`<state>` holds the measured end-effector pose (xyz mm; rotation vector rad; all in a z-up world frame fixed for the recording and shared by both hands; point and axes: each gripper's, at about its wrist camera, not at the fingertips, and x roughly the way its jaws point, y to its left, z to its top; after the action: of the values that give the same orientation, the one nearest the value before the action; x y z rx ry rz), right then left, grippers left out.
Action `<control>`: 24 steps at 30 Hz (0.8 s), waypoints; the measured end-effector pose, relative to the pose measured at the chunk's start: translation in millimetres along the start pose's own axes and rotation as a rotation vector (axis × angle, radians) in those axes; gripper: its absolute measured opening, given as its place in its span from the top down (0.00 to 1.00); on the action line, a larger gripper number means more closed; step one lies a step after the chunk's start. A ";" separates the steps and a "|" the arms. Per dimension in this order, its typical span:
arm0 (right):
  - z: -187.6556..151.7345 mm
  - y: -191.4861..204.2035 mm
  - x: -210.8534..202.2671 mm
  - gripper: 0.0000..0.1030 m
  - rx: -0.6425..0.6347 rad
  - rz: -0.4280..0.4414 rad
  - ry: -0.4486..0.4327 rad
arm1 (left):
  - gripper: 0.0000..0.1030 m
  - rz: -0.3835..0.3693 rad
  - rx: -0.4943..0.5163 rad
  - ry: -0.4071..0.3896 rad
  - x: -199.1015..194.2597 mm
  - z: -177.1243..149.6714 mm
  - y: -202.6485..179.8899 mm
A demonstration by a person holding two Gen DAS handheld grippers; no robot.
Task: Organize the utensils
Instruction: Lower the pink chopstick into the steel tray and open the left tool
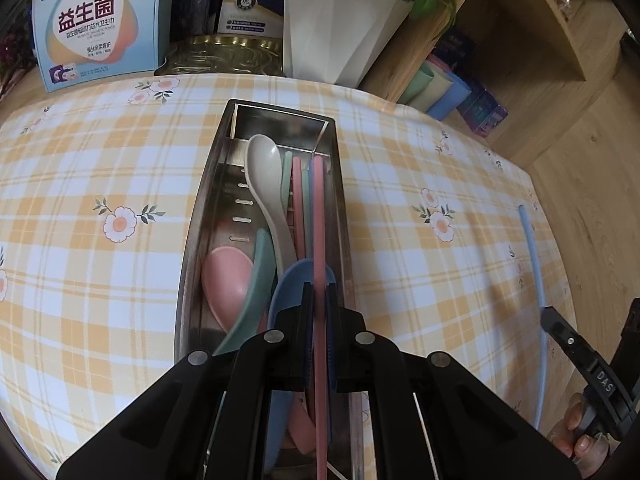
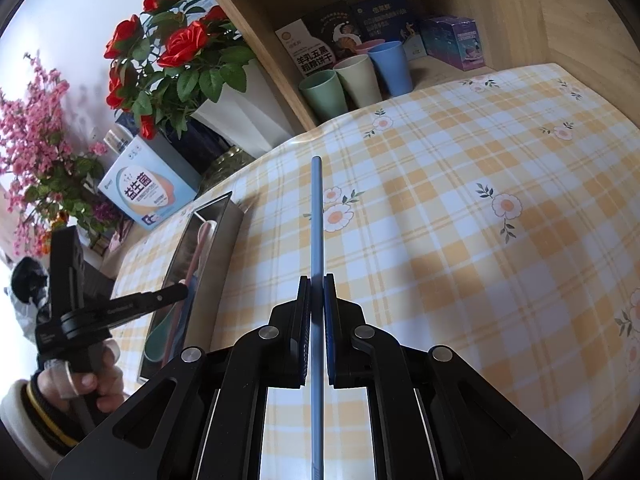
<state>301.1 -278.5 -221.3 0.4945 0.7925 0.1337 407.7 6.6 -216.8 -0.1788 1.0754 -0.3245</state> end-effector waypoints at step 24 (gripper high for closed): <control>4.6 1.7 -8.6 0.94 -0.004 -0.003 -0.011 | 0.82 0.123 0.029 -0.038 -4.5 17.4 13.5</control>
<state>298.5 -281.3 -212.2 0.4905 0.7816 0.1299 423.5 20.5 -209.0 -0.0921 1.0383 -0.2255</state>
